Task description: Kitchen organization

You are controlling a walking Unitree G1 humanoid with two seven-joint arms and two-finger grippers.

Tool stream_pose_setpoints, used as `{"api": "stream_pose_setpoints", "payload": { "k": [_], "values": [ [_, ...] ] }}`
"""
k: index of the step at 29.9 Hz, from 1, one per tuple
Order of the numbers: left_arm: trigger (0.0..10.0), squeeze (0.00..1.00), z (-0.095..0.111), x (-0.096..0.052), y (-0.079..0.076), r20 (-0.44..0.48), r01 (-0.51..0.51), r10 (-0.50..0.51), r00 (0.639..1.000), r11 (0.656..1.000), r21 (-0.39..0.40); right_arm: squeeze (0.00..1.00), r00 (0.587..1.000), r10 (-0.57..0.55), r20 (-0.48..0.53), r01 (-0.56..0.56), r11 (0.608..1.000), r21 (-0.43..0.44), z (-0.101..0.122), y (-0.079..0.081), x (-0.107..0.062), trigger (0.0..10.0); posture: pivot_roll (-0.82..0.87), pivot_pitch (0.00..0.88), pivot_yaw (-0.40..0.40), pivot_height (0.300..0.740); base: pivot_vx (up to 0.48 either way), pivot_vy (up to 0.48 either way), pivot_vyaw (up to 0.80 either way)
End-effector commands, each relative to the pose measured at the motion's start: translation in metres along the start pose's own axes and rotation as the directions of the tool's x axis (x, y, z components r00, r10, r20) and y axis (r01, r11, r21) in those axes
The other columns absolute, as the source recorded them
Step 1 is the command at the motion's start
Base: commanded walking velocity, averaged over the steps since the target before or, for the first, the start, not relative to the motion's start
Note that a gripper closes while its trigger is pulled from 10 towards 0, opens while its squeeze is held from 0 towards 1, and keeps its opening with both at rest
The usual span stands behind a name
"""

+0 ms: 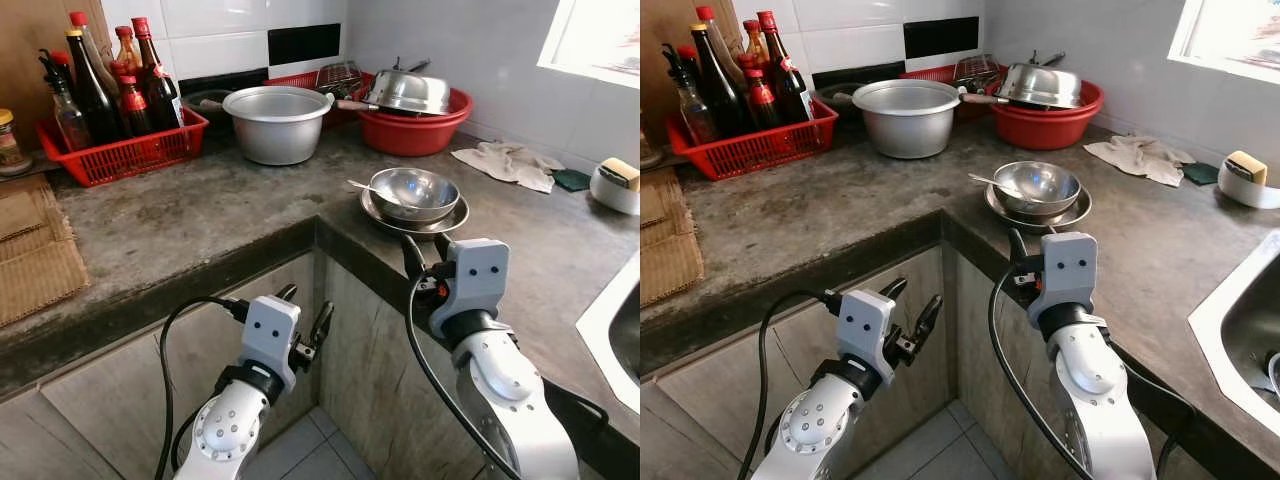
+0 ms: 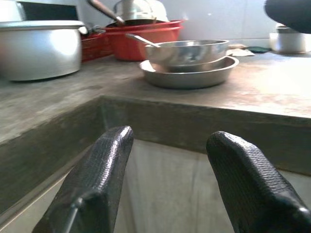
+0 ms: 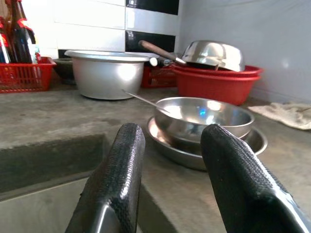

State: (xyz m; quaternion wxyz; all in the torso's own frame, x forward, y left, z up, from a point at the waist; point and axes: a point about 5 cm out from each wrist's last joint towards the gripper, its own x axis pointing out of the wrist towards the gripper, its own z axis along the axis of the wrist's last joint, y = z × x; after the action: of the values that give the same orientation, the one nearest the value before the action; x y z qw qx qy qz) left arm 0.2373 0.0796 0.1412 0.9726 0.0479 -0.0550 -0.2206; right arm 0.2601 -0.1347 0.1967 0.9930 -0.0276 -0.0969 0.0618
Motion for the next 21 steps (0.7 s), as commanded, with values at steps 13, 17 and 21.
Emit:
{"api": "stream_pose_setpoints", "payload": {
  "k": [13, 17, 21],
  "values": [
    [10.0, 0.0, -0.002, -0.003, -0.001, -0.004, 0.009, -0.009, 1.0, 1.0, 0.025, 0.0, 0.999, 0.034, 0.04, -0.032, 0.998, -0.051, 0.007, 0.003, 0.009, 10.0, 0.08, 0.013, -0.043, 0.74, 0.264, 0.0, 0.36],
    [10.0, 0.0, -0.002, -0.002, -0.001, -0.008, 0.007, -0.007, 1.0, 1.0, 0.026, 0.0, 0.998, 0.039, 0.053, -0.036, 0.998, -0.058, 0.009, 0.003, 0.011, 10.0, 0.08, 0.015, -0.043, 0.74, 0.399, 0.0, 0.0],
    [10.0, 0.0, -0.001, -0.002, -0.001, -0.001, 0.003, -0.003, 1.0, 1.0, 0.017, 0.0, 0.997, 0.045, 0.061, -0.041, 0.997, -0.065, 0.011, 0.003, 0.013, 10.0, 0.08, 0.014, -0.045, 0.74, 0.343, 0.0, 0.0]
  ]
}}
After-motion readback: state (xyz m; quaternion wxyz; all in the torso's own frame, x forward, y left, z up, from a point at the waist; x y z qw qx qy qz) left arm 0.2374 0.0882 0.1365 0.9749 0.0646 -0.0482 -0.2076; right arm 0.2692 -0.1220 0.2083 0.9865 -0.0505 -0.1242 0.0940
